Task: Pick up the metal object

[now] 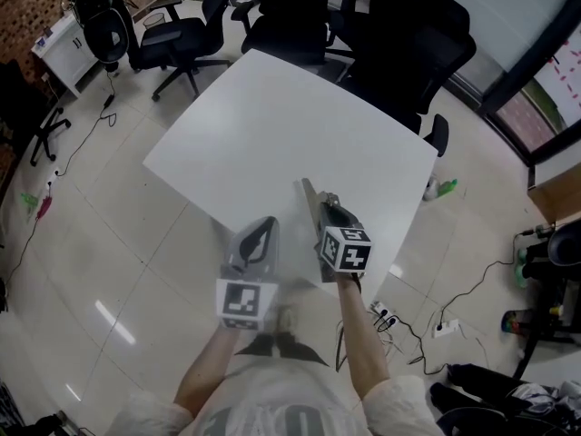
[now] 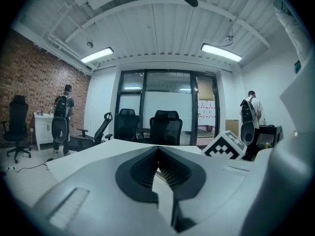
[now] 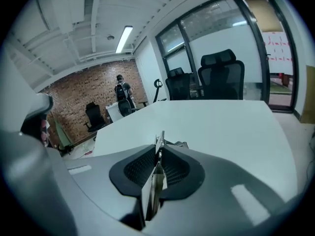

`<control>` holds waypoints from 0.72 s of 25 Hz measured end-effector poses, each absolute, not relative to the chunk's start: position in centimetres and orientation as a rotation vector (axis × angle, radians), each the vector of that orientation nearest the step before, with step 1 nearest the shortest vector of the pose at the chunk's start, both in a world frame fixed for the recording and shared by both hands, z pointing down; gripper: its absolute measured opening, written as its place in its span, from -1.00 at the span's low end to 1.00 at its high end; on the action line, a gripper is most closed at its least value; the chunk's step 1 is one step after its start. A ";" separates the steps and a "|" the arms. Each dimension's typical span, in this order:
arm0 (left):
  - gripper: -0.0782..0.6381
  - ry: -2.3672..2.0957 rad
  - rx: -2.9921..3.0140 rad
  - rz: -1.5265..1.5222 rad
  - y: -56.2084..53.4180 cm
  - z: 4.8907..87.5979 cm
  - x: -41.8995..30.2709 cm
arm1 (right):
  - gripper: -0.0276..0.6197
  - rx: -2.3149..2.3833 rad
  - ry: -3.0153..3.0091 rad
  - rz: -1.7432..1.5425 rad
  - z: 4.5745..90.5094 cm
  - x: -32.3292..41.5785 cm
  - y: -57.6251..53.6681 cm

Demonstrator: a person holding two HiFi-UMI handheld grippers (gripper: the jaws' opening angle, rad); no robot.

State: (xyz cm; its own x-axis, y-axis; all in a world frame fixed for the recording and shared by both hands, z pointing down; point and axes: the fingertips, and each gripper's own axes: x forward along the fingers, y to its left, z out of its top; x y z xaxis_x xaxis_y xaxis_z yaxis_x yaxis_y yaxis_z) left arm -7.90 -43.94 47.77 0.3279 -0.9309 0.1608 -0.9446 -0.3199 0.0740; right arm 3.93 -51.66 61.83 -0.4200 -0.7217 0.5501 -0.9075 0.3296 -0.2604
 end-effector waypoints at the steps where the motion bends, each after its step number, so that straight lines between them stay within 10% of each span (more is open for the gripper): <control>1: -0.79 -1.740 2.431 0.132 -43.9 47.6 -8.1 | -0.76 1.471 -2.280 0.764 61.0 4.2 -51.1; 18: -0.79 -1.888 2.558 -0.001 -39.3 41.8 -9.0 | -0.76 1.636 -2.607 0.495 46.0 6.4 -40.9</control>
State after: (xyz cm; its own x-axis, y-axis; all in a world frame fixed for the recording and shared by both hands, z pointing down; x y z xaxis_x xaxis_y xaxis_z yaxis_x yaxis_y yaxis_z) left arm -9.04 -39.25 41.76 0.2948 -0.9553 -0.0228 -0.9553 -0.2941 -0.0300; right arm 6.40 -40.87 45.95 -0.4489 -0.8739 0.1866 -0.8814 0.3987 -0.2531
